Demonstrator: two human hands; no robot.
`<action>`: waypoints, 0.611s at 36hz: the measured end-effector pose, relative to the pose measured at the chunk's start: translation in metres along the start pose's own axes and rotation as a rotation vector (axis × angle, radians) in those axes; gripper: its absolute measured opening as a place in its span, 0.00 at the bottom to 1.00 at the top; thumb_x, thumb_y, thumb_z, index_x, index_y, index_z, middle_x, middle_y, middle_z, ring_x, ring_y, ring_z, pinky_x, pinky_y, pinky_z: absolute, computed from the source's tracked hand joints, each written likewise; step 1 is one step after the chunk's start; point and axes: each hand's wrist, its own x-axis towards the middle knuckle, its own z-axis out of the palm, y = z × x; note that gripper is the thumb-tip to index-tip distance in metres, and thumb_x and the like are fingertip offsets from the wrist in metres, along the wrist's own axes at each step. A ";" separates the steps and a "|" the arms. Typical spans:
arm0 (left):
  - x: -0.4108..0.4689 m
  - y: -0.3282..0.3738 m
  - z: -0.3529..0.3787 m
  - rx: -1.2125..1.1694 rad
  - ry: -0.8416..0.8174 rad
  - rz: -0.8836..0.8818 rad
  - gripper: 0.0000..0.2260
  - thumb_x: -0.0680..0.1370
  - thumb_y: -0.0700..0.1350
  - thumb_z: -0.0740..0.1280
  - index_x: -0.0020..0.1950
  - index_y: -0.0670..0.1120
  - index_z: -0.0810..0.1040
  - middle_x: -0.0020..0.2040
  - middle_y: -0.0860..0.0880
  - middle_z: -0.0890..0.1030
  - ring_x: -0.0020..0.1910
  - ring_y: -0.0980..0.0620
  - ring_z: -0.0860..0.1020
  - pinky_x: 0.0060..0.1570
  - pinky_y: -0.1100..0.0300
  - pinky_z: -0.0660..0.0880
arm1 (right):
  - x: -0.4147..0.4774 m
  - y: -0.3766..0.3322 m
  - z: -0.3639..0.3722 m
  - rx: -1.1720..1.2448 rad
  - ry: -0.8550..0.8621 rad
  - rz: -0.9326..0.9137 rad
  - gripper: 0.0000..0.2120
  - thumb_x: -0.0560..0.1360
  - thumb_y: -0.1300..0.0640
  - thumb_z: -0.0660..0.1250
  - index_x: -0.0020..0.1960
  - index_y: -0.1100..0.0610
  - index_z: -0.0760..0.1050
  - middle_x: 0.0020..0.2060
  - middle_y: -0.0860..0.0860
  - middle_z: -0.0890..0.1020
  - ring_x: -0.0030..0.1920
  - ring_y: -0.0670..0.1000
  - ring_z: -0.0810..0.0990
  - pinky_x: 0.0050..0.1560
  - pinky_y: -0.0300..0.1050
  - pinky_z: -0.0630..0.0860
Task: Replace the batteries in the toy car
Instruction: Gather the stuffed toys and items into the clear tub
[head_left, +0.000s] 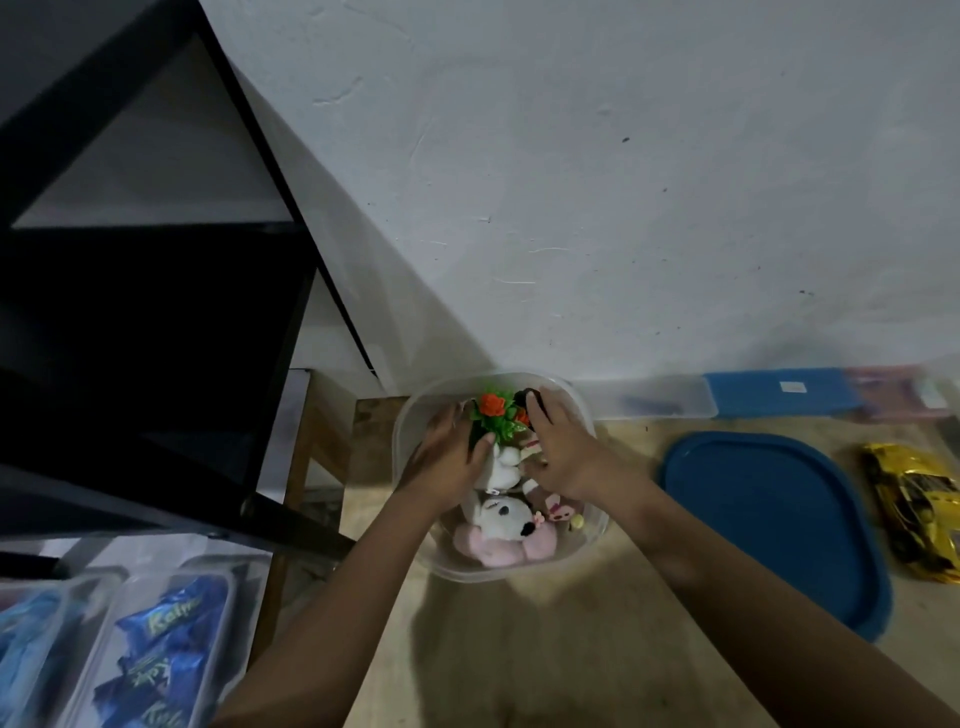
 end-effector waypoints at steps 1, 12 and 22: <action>0.001 0.001 0.000 -0.006 -0.012 0.012 0.24 0.82 0.53 0.54 0.74 0.43 0.58 0.74 0.44 0.60 0.72 0.46 0.58 0.68 0.52 0.63 | 0.001 -0.001 0.002 -0.032 -0.024 0.009 0.41 0.77 0.51 0.62 0.75 0.60 0.36 0.75 0.57 0.37 0.75 0.55 0.35 0.76 0.49 0.43; 0.004 0.007 0.003 0.091 -0.047 0.014 0.25 0.82 0.52 0.53 0.76 0.44 0.52 0.76 0.42 0.54 0.74 0.44 0.54 0.70 0.53 0.59 | -0.001 -0.007 0.010 -0.045 -0.106 0.059 0.47 0.76 0.48 0.64 0.73 0.63 0.31 0.73 0.60 0.32 0.74 0.58 0.31 0.73 0.53 0.37; -0.007 -0.004 0.002 0.134 -0.224 0.021 0.30 0.81 0.58 0.50 0.77 0.51 0.38 0.78 0.50 0.38 0.77 0.48 0.40 0.74 0.47 0.52 | -0.020 -0.014 0.010 -0.065 -0.247 0.196 0.42 0.78 0.53 0.62 0.73 0.64 0.32 0.72 0.64 0.32 0.73 0.61 0.32 0.74 0.50 0.41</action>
